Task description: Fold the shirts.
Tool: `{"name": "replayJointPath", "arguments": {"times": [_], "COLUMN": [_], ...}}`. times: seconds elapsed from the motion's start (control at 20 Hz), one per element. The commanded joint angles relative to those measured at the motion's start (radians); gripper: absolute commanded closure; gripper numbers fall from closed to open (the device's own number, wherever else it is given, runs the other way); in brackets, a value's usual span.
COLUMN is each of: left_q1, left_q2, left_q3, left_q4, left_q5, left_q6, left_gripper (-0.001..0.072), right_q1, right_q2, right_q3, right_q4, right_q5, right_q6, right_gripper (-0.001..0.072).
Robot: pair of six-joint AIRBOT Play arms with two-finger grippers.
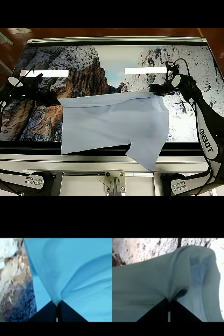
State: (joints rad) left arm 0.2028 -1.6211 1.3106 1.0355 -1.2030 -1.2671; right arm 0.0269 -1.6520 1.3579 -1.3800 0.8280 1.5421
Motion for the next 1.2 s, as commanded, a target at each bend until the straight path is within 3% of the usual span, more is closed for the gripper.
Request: {"name": "replayJointPath", "arguments": {"times": [0.0, 0.15, 0.2, 0.25, 0.3, 0.35, 0.4, 0.5, 0.55, 0.65, 0.7, 0.8, 0.85, 1.0, 1.15], "left_q1": [-0.01, -0.024, -0.027, -0.032, -0.033, -0.031, -0.022, 0.011, 0.034, 0.088, 0.119, 0.182, 0.205, 0.248, 0.233], "left_q2": [-0.003, -0.024, -0.033, -0.038, -0.036, -0.032, -0.022, 0.033, 0.076, 0.16, 0.21, 0.321, 0.364, 0.41, 0.399], "left_q3": [-0.03, -0.056, -0.058, -0.057, -0.054, -0.042, -0.021, 0.013, 0.011, -0.03, -0.092, -0.295, -0.404, -0.673, -0.803], "left_q4": [0.035, 0.063, 0.065, 0.064, 0.064, 0.066, 0.069, 0.073, 0.101, 0.214, 0.262, 0.264, 0.247, 0.097, -0.04], "left_q5": [-0.115, -0.119, -0.118, -0.116, -0.118, -0.137, -0.168, -0.221, -0.246, -0.343, -0.37, -0.346, -0.318, -0.2, -0.061], "left_q6": [-0.122, -0.21, -0.249, -0.276, -0.276, -0.275, -0.27, -0.248, -0.246, -0.261, -0.26, -0.228, -0.207, -0.108, -0.075], "left_gripper": [0.0668, 0.0666, 0.0607, 0.0457, 0.0273, 0.021, 0.021, 0.0211, 0.0212, 0.0211, 0.02, 0.0033, 0.0013, 0.0011, 0.0012], "right_q1": [0.001, 0.001, 0.002, 0.002, 0.001, 0.001, 0.001, 0.001, 0.0, -0.043, -0.098, -0.246, -0.318, -0.442, -0.449], "right_q2": [0.0, -0.013, -0.016, -0.015, -0.012, -0.005, 0.013, 0.081, 0.13, 0.214, 0.24, 0.267, 0.268, 0.267, 0.267], "right_q3": [-0.002, -0.002, -0.002, -0.001, -0.001, 0.002, 0.011, 0.037, 0.041, 0.041, 0.039, -0.001, -0.037, -0.156, -0.231], "right_q4": [-0.065, -0.065, -0.057, -0.027, -0.002, 0.002, -0.015, -0.167, -0.312, -0.464, -0.427, -0.219, -0.086, 0.252, 0.399], "right_q5": [0.159, 0.194, 0.183, 0.171, 0.156, 0.158, 0.189, 0.301, 0.364, 0.485, 0.526, 0.583, 0.605, 0.633, 0.612], "right_q6": [0.032, 0.077, 0.081, 0.082, 0.081, 0.08, 0.052, -0.005, -0.009, -0.015, -0.024, -0.052, -0.088, -0.182, -0.21], "right_gripper": [0.0661, 0.0661, 0.066, 0.0625, 0.0489, 0.0231, 0.0084, 0.0084, 0.0084, 0.0085, 0.0093, 0.0092, 0.0093, 0.0093, 0.0093]}}
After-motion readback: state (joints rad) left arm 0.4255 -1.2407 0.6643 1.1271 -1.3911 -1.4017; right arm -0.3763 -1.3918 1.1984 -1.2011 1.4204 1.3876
